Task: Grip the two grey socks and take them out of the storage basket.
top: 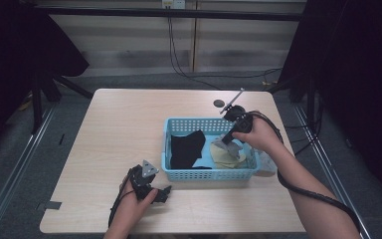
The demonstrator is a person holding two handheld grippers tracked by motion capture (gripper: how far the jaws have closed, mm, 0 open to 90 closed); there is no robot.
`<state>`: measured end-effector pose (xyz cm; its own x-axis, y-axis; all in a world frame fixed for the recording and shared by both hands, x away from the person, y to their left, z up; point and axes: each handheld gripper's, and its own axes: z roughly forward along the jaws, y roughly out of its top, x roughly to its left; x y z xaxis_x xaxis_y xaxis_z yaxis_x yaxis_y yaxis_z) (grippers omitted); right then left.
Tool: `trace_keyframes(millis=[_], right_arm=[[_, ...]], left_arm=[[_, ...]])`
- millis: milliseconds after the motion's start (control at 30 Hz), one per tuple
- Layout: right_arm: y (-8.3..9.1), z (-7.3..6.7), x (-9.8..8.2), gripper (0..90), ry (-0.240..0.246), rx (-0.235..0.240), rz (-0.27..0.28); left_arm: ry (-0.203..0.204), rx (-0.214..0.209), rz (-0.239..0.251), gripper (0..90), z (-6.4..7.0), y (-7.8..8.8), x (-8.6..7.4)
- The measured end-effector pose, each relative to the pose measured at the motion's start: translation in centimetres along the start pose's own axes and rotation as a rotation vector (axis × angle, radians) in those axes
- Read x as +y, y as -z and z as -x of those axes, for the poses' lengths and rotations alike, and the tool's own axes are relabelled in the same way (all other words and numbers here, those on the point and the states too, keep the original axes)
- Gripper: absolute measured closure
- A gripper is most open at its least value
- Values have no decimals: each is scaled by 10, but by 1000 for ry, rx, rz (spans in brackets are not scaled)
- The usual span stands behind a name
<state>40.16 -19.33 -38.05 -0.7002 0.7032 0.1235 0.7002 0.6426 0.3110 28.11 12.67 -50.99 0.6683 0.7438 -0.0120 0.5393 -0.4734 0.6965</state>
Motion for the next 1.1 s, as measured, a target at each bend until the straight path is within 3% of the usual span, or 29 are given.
trace_keyframes(millis=[600,1100], right_arm=[[33,-1,6,810,5,1,4],[69,5,1,809,0,20,47]], left_arm=[[-2,-2,-7,0,0,1,0],[2,-4,-1,0,1,2,-1]])
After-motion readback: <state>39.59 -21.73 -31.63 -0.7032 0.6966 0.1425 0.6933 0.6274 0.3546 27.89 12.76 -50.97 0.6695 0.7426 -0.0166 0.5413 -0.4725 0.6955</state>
